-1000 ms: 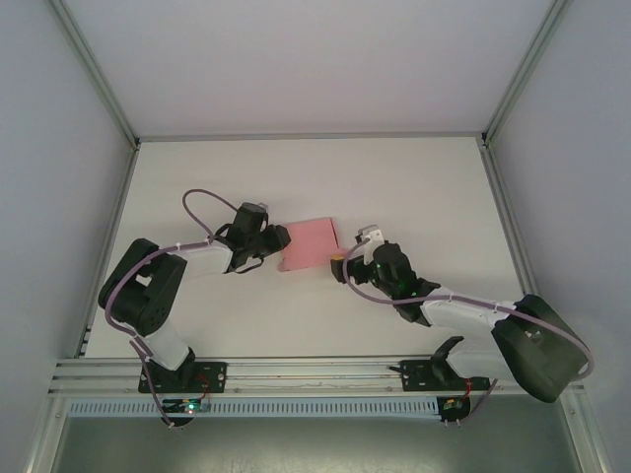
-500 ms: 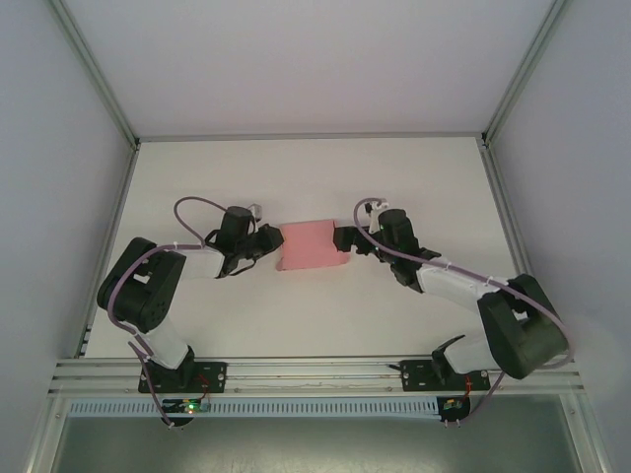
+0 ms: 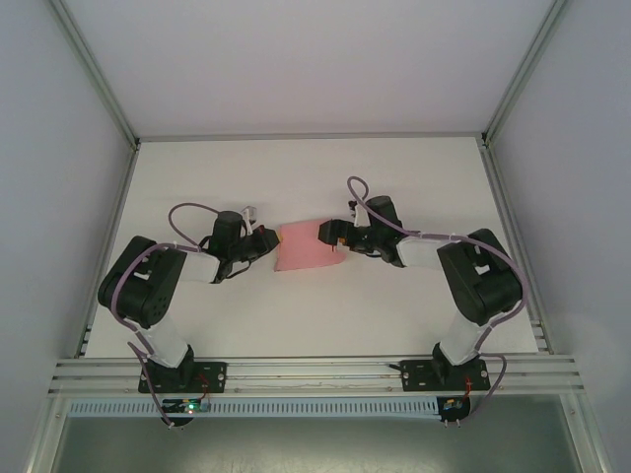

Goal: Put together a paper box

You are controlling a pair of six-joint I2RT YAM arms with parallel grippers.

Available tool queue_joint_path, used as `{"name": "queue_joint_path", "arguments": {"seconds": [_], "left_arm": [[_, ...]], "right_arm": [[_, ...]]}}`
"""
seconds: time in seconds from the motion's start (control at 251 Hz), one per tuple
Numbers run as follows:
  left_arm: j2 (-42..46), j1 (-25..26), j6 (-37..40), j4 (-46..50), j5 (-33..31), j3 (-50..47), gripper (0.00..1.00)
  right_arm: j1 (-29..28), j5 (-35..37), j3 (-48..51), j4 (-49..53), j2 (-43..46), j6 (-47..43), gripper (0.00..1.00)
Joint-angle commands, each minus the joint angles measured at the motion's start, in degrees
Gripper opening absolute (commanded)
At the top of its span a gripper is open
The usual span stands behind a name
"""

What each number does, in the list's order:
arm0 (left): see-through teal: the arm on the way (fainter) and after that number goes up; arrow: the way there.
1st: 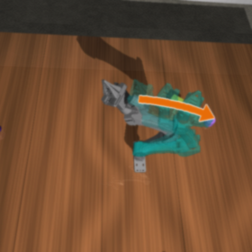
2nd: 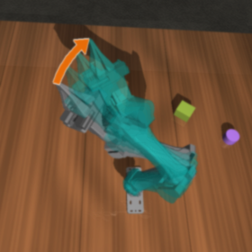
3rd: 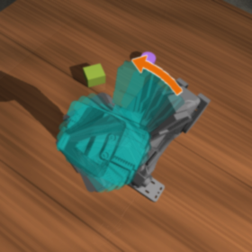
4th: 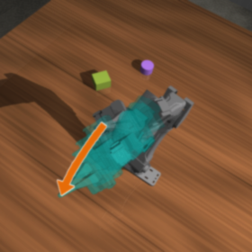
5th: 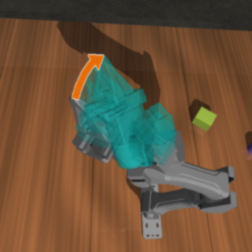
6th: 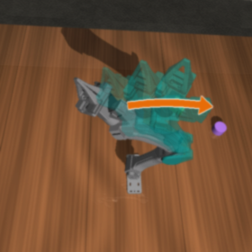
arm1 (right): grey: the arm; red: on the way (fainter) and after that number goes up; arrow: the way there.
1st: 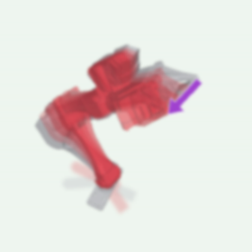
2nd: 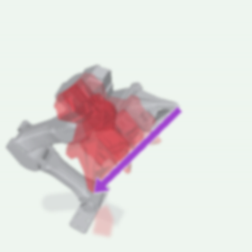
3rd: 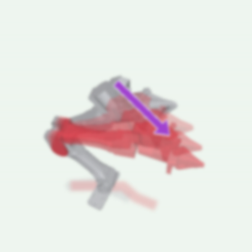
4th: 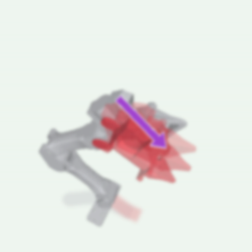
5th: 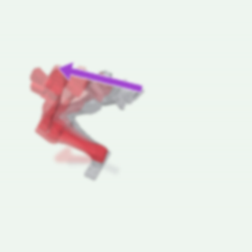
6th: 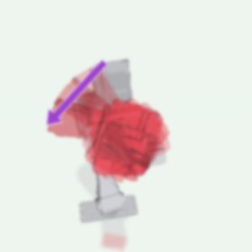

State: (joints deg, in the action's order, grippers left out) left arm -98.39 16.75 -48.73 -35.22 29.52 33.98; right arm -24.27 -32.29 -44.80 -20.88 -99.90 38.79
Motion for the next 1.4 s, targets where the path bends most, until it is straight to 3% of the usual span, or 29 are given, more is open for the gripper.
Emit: {"name": "queue_joint_path", "arguments": {"seconds": [0.0,0.112,0.219,0.287,0.379,0.431,0.531,0.551,0.563,0.686,0.818,0.934,1.03,1.161,1.277,1.397], "left_arm": [[-2.59,-0.5,-0.36,3.63,0.28,-1.44,0.0],[-2.48,-0.5,-0.32,2.34,0.56,-1.71,0.01],[-1.67,-0.49,-0.83,0.59,-0.21,-1.76,0.03],[-0.71,-0.5,-0.94,-0.33,-0.57,-1.25,0.08],[1.18,-0.52,-0.47,-2.7,-0.84,-0.48,0.19],[2.66,-0.52,0.55,-2.99,-0.69,0.41,0.33],[6.54,-0.33,6.09,1.02,0.23,3.97,0.79],[7.42,-0.26,8.21,2.49,0.66,4.91,0.97],[7.95,-0.11,9.65,3.38,1.04,5.4,1.0],[15.11,3.68,28.5,13.78,-2.11,10.03,1.0],[21.19,13.13,52.71,25.21,-9.72,13.32,1.0],[22.37,19.64,69.5,32.52,-11.06,15.07,1.0],[21.04,22.63,76.91,36.19,-13.94,16.84,1.0],[19.35,25.81,83.8,37.57,-17.68,17.86,1.0],[17.93,28.02,88.02,36.16,-18.85,18.14,1.0],[16.19,29.45,89.83,30.41,-25.3,17.52,1.0]], "right_arm": [[-0.83,-4.79,-1.84,-5.63,-1.73,3.32,0.91],[-0.88,-6.0,-1.55,-9.21,-2.32,5.05,0.81],[-0.84,-6.38,-0.59,-12.14,-1.49,6.59,0.6],[-0.57,-6.38,0.11,-13.15,-0.52,7.05,0.49],[-0.08,-6.02,1.48,-14.26,1.16,7.62,0.45],[0.24,-5.58,2.19,-14.13,2.27,7.71,0.42],[1.04,-4.65,3.55,-13.3,4.93,7.47,0.4],[1.25,-4.78,3.76,-12.96,5.55,7.24,0.4],[1.33,-4.64,3.88,-12.69,6.04,7.07,0.41],[2.92,-3.66,4.37,-7.06,10.58,5.53,0.42],[6.14,-1.31,3.94,1.71,15.78,7.78,0.41],[9.22,-1.67,1.38,12.6,19.09,12.38,0.39],[11.14,-3.78,-2.04,22.34,20.18,15.72,0.39],[12.42,-8.83,-5.04,28.3,20.31,18.96,0.39],[12.63,-11.89,-7.68,33.29,19.07,22.16,0.38],[12.54,-16.68,-9.03,33.66,16.95,25.95,0.36]]}}
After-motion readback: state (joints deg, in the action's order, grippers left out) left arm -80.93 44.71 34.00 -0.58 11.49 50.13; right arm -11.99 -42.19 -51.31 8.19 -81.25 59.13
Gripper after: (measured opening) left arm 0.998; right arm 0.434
